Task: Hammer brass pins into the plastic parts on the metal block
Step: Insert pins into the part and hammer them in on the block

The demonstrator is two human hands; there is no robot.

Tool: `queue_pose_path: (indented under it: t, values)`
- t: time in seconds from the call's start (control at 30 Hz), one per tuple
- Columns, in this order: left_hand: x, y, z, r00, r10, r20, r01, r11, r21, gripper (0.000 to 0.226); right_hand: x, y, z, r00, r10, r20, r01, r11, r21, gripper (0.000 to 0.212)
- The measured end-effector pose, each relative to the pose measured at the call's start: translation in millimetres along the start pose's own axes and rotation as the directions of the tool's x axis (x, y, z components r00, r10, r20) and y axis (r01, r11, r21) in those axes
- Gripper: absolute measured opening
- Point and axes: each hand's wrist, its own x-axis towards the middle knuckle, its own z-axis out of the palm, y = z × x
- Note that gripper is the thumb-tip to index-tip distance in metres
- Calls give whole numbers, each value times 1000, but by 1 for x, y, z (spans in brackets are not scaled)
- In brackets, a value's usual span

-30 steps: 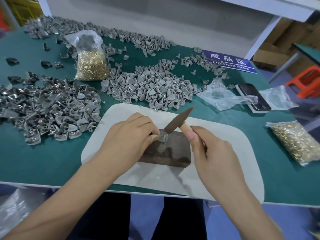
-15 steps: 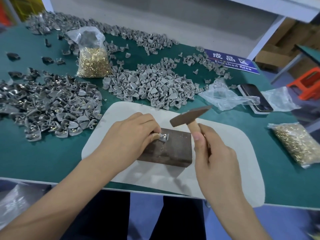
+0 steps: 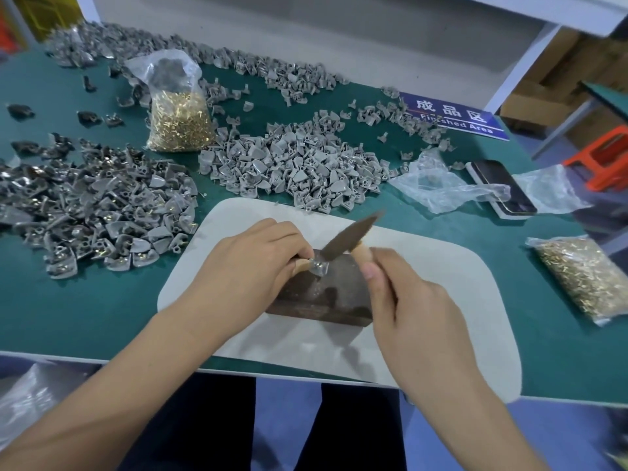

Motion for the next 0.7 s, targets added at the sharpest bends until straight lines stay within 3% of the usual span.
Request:
queue_pose_path:
  t: [0.07,0.17,0.27,0.37,0.47,0.57,0.7]
  values:
    - [0,0,0,1000,-1,-11,0,1000,-8,9,1,2,0,1000,-23,18,24,999,-34,42]
    - [-1,0,0,1000,-11,-15,10,1000,-24,11,-2,4,0,997,1,-80,2,1000,29,35]
    - [-2,0,0,1000,-6,-23,6,999,-34,10,-2,2,2,1000,-6,-10,6,999,-40,37]
    - [-1,0,-1,1000,-13,-14,12,999,-48,10,-2,2,0,992,15,-129,-9,999,47,39]
    - [-1,1,-1,1000,-9,-7,8,999,-46,11,-2,-2,-2,1000,-15,-21,14,1000,-27,39]
    - [-1,1,-2,1000,-10,-17,9,998,-58,14,2,0,-1,994,6,-113,-3,1000,26,33]
    - [-2,2,0,1000,-8,-29,6,997,-72,11,3,0,4,1000,-11,25,11,1000,-20,37]
